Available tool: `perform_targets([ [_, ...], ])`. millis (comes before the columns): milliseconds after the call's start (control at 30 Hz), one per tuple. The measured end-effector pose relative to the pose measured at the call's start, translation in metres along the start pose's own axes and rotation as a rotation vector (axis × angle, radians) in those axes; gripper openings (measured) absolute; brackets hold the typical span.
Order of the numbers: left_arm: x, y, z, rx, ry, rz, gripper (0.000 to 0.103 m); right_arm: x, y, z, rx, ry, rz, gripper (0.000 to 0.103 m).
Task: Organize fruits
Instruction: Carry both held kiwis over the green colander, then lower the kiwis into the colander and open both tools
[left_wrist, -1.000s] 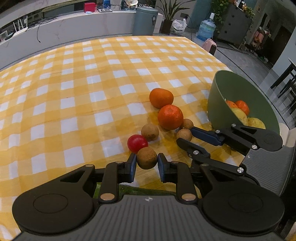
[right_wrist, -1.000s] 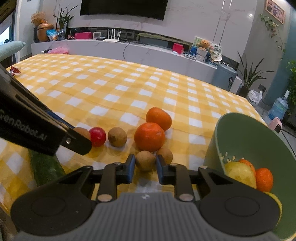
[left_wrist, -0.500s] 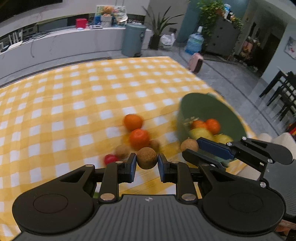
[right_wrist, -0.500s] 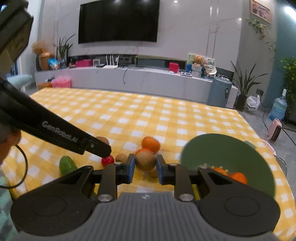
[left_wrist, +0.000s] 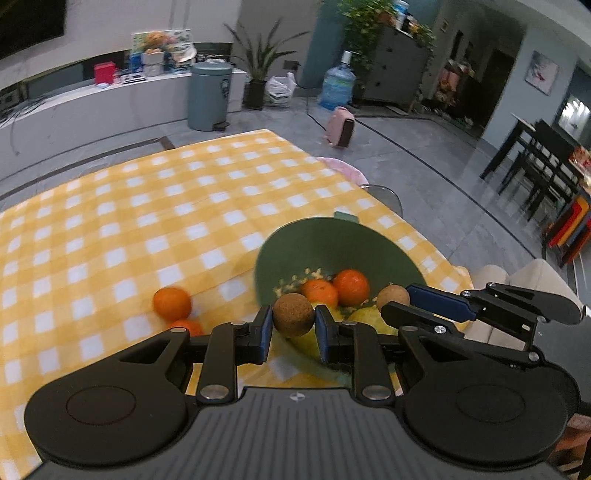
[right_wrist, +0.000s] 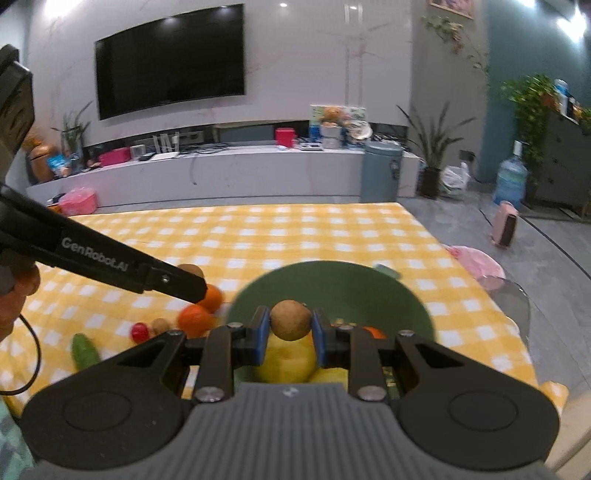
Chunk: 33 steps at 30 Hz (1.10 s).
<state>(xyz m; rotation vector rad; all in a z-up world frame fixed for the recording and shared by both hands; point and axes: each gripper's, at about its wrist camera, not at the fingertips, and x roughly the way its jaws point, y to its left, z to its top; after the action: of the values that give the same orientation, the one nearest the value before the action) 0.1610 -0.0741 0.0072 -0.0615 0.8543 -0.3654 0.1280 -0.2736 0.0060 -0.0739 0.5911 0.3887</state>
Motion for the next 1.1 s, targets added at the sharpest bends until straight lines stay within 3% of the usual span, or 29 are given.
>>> perform_targets([
  [367, 0.058, -0.017, 0.024, 0.066, 0.105, 0.026, 0.027, 0.047, -0.026, 0.002, 0.025, 0.136, -0.03, 0.021],
  [767, 0.108, -0.009, 0.032, 0.054, 0.252, 0.049, 0.027, 0.086, -0.047, 0.005, 0.085, 0.269, 0.027, 0.021],
  [1100, 0.126, -0.009, 0.031, 0.061, 0.303, 0.077, 0.027, 0.098, -0.054, 0.004, 0.114, 0.297, 0.058, 0.021],
])
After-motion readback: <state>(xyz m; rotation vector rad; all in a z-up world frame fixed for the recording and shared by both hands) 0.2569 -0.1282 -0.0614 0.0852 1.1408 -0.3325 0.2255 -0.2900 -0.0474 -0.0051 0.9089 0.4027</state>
